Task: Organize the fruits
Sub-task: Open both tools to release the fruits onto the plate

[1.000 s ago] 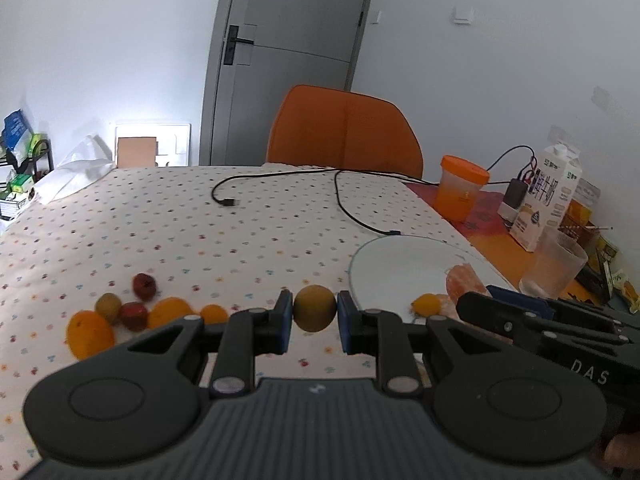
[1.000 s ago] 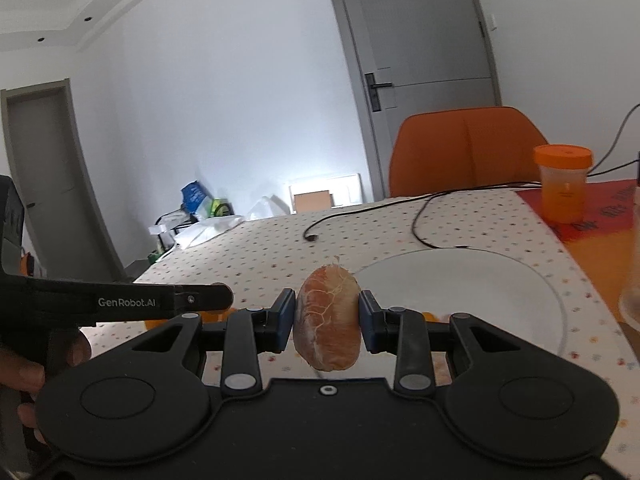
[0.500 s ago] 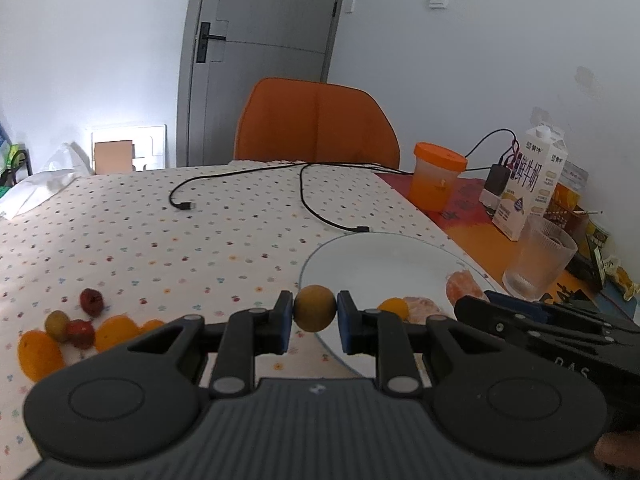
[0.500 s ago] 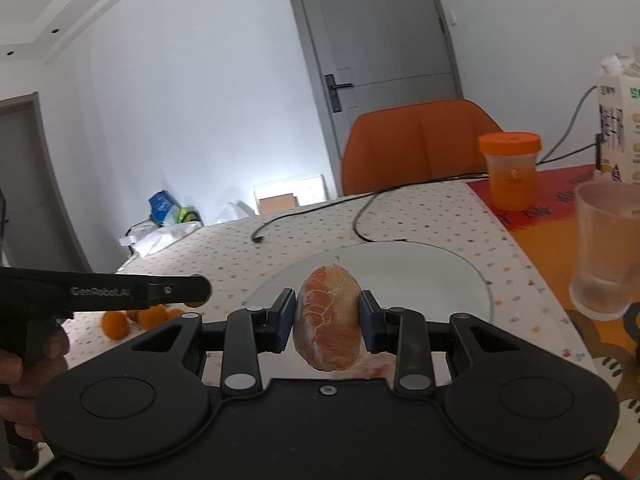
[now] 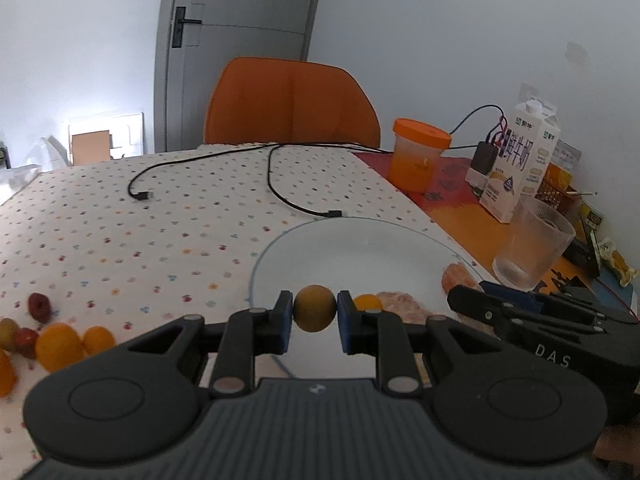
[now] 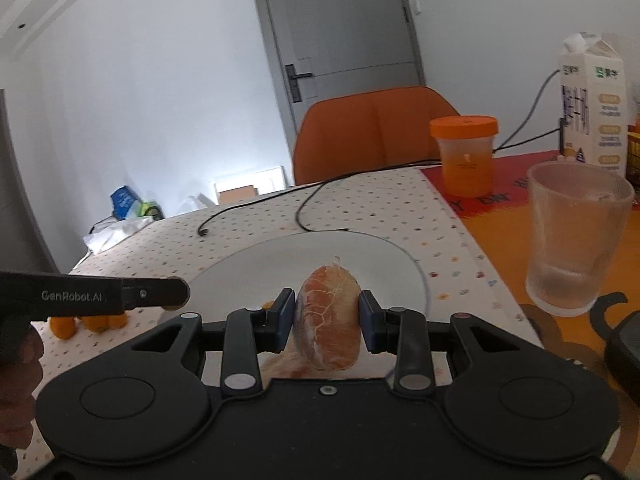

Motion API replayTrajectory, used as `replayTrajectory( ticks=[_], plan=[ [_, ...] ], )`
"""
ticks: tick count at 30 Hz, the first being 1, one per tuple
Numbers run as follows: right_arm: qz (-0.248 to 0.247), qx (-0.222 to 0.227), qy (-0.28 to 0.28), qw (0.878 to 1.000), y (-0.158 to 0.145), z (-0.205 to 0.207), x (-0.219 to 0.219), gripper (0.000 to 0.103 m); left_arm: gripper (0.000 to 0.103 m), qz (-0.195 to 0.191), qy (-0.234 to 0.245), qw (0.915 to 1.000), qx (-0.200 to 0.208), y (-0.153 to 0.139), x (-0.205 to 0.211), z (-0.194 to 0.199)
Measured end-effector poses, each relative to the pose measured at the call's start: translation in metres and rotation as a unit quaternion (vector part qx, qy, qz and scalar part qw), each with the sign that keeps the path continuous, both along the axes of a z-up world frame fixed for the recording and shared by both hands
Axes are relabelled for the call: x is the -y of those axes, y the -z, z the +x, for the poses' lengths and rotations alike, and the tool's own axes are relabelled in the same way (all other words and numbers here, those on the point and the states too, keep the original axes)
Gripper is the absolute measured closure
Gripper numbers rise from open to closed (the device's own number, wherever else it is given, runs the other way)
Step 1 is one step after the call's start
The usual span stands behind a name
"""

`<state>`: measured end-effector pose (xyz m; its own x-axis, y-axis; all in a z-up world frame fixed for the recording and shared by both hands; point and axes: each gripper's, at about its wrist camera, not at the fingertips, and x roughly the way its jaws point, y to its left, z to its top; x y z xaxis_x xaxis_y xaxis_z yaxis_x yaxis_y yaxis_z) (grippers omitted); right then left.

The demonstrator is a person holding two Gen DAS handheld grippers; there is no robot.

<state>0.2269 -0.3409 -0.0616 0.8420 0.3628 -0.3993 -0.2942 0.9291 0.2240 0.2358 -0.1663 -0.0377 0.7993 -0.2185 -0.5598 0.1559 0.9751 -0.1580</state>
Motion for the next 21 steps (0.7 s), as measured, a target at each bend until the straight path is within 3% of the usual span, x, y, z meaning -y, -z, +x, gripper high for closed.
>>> replayTrajectory(
  ticks=[2, 15, 21],
  plan=[
    [-0.002, 0.005, 0.007, 1.0, 0.0, 0.0, 0.002, 0.064, 0.081, 0.0, 0.003, 1.0, 0.0, 0.0, 0.002, 0.001],
    [0.014, 0.007, -0.021, 1.0, -0.006, -0.007, -0.012, 0.064, 0.078, 0.001, -0.032, 0.9994, 0.01, -0.008, -0.024, -0.015],
    [0.01, 0.007, -0.039, 0.999, -0.01, -0.012, -0.026, 0.058, 0.06, 0.004, -0.069, 0.9975, 0.009, -0.006, -0.049, -0.031]
  ],
)
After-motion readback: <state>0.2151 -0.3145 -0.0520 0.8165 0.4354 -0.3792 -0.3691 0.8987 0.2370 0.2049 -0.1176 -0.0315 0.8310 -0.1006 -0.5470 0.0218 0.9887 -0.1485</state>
